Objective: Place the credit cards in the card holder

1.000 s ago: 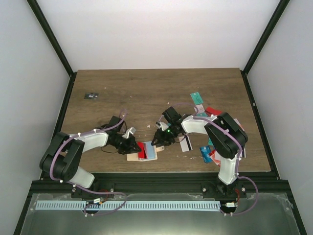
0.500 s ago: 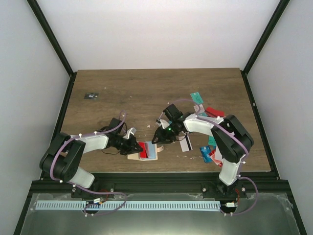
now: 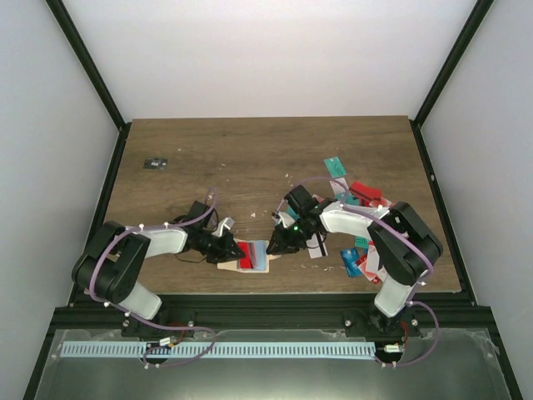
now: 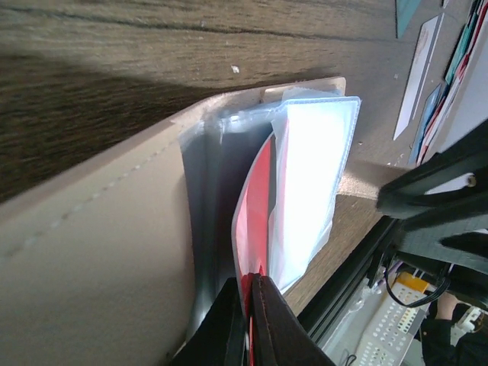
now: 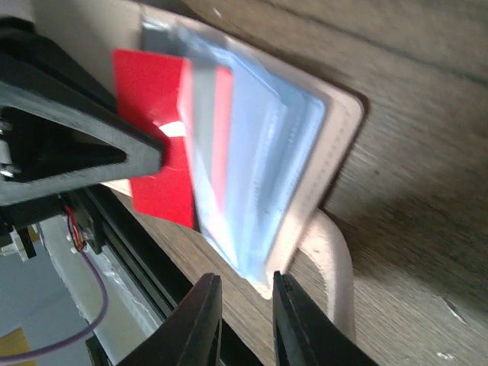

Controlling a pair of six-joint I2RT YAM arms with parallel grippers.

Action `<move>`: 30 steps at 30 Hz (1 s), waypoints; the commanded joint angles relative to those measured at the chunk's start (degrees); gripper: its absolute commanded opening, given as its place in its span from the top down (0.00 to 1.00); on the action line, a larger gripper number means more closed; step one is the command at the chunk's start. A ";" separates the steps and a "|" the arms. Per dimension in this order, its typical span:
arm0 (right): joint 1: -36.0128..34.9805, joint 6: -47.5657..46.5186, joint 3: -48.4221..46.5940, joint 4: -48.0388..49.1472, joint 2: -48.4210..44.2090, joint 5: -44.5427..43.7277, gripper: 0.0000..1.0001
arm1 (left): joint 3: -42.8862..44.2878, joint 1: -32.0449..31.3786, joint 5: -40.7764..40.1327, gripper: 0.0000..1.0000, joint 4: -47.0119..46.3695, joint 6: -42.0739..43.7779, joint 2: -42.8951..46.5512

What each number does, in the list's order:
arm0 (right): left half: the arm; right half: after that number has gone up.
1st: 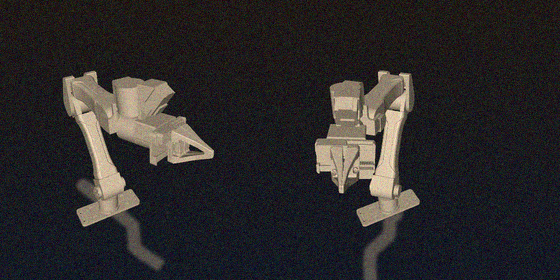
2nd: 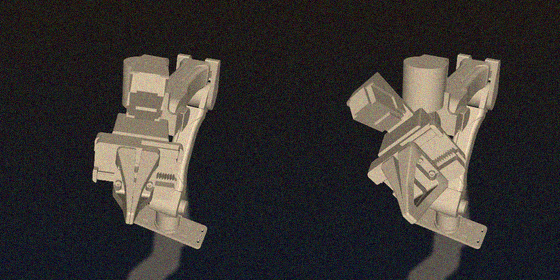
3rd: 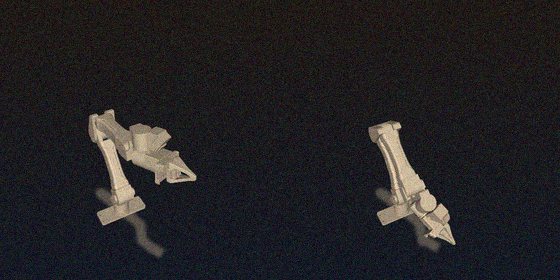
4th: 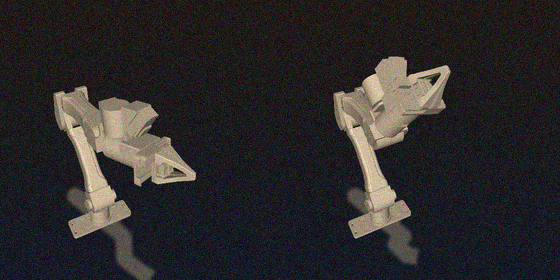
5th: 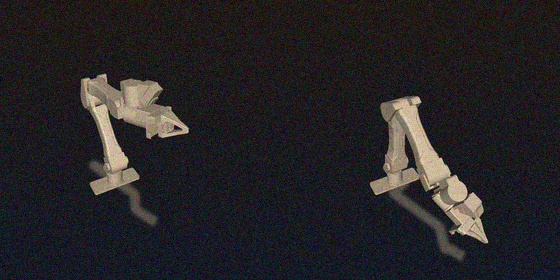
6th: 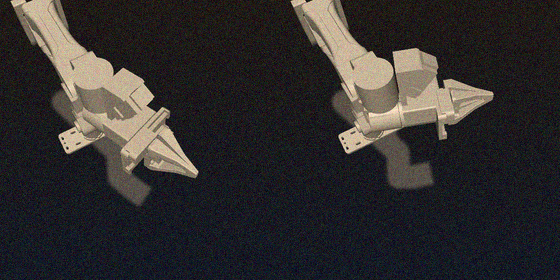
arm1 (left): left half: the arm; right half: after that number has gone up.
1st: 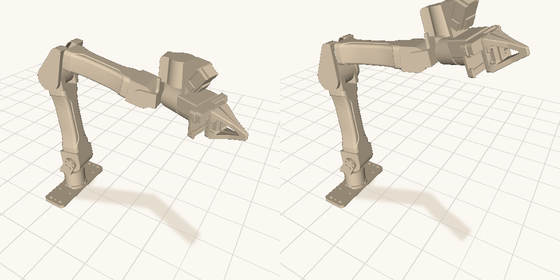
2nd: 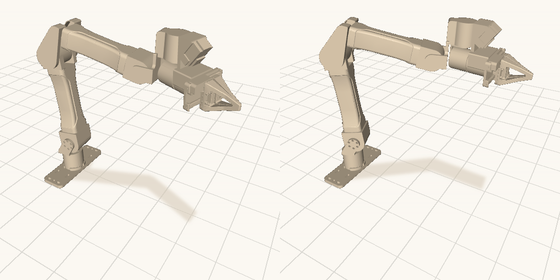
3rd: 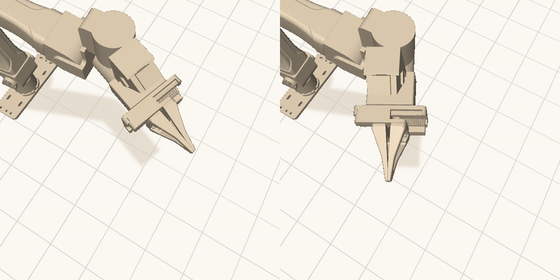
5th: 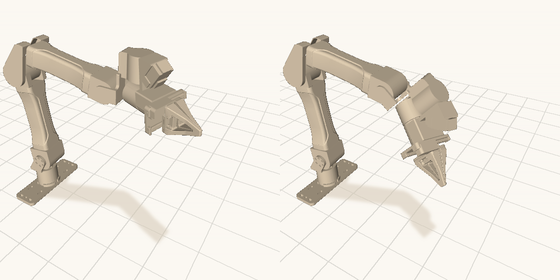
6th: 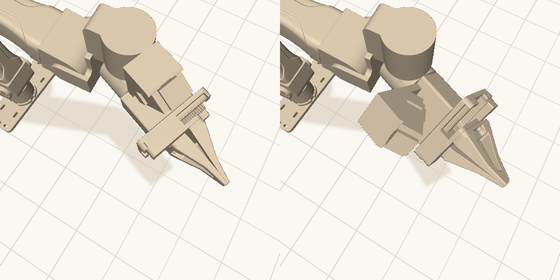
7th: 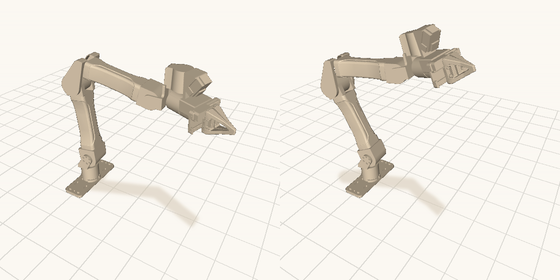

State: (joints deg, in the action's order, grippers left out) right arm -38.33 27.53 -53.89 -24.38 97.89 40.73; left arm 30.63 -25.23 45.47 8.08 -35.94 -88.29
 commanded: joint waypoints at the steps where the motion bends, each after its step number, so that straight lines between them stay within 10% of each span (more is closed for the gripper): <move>1: 0.36 0.18 1.66 2.23 1.70 0.62 0.80 | -0.15 -1.06 -3.16 0.96 1.07 0.95 -2.43; 30: 2.37 -5.81 -5.35 -1.36 13.27 -4.58 0.91 | 6.41 -3.22 -0.39 0.96 2.47 8.18 -12.43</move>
State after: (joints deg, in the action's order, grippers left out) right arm -36.49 23.70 -57.30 -29.87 107.46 42.70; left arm 36.75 -27.11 50.06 8.29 -30.02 -97.56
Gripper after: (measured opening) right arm 0.089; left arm 0.044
